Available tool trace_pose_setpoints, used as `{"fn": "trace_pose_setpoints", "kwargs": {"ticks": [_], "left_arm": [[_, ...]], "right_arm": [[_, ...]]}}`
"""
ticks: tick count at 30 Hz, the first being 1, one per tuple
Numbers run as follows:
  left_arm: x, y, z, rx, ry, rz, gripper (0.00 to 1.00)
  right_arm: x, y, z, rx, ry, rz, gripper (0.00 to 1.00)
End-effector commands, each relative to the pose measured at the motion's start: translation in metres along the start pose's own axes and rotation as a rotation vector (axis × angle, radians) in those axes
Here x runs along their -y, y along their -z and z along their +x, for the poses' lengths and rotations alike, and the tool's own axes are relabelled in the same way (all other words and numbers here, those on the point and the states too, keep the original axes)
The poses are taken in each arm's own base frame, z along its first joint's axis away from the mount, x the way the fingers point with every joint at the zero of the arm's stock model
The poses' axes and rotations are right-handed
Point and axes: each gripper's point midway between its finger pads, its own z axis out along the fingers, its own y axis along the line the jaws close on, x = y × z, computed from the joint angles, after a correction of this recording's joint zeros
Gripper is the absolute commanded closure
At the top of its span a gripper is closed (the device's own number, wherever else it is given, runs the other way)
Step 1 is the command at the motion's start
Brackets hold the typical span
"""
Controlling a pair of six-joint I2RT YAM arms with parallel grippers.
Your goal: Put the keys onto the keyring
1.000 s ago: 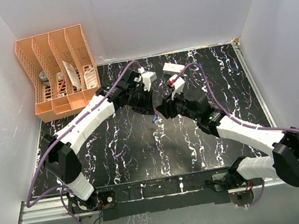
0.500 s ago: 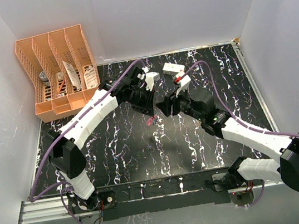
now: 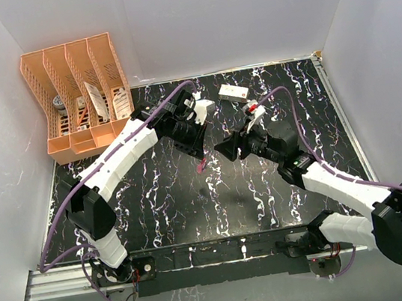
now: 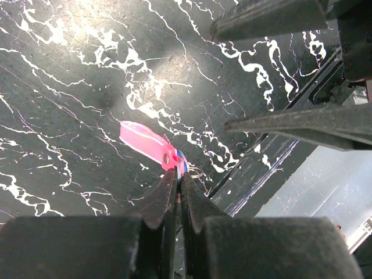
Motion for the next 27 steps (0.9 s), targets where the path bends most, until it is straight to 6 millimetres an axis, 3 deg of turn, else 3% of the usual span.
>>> {"fn": "trace_pose_setpoints", "kwargs": {"ticks": [1, 16, 27], "left_arm": [[0.008, 0.007, -0.002, -0.001, -0.013, 0.027, 1.0], [0.01, 0.004, -0.008, 0.014, -0.025, 0.043, 1.0], [0.012, 0.004, -0.013, 0.021, -0.022, 0.053, 1.0]], "right_arm": [[-0.027, -0.005, -0.023, 0.056, -0.02, -0.13, 0.53], [-0.044, -0.012, -0.011, 0.021, -0.04, -0.261, 0.63], [-0.042, -0.019, -0.003, -0.007, -0.048, -0.272, 0.65]]}}
